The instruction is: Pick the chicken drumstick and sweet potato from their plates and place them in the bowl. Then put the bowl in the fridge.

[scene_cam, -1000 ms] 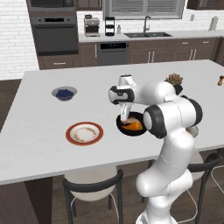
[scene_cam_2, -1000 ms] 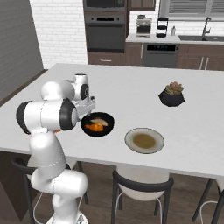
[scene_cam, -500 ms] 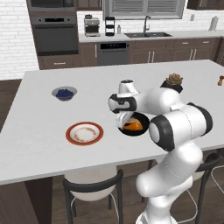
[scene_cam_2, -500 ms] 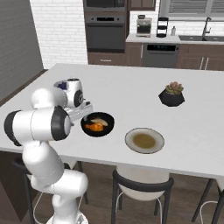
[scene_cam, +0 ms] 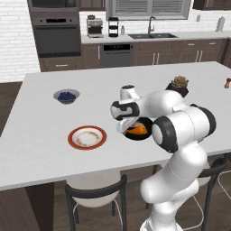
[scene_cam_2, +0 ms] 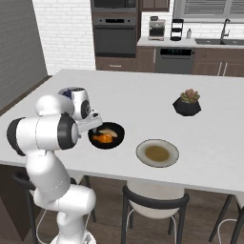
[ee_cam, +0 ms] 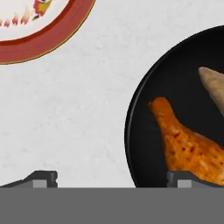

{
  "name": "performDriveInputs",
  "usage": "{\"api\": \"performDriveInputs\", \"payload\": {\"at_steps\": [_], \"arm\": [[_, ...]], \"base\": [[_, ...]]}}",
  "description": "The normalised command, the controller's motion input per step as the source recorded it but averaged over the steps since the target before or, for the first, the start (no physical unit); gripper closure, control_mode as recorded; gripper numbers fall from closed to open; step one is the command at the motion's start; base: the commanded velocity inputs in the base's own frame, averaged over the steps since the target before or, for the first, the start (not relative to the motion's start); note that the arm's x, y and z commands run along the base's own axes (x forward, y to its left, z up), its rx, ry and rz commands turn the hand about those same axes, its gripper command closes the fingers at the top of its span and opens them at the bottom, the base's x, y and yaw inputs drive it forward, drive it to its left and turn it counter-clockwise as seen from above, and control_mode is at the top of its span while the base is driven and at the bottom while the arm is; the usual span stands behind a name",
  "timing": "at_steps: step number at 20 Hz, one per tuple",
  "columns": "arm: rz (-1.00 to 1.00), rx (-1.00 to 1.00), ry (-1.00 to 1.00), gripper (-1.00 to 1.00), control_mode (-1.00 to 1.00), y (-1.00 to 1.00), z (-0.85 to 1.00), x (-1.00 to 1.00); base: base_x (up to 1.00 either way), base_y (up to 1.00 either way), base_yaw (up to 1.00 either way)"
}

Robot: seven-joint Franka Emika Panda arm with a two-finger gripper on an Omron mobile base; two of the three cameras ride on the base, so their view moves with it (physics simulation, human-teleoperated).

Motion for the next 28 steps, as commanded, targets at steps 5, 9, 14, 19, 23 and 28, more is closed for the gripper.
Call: {"api": "performDriveInputs", "payload": {"at_steps": [5,9,14,19,23,28], "arm": [[-0.10,-0.03,0.00,-1.00,-1.00,0.00,-0.12,0.27],[-0.04,-0.02,0.00,-1.00,-1.00,0.00,-0.20,0.29],[0.00,0.00,0.00,-1.00,-1.00,0.01,-0.21,0.35],[0.00,0.00,0.00,-1.00,-1.00,0.01,-0.09,0.08],[-0.01,0.00,-0.01,-1.00,-1.00,0.00,-0.08,-0.02],[-0.03,0.00,-0.03,-1.00,-1.00,0.00,-0.20,0.00]], "base": [[0.00,0.00,0.00],[0.00,0.00,0.00],[0.00,0.00,0.00],[0.00,0.00,0.00],[0.00,0.00,0.00],[0.00,0.00,0.00]]}}
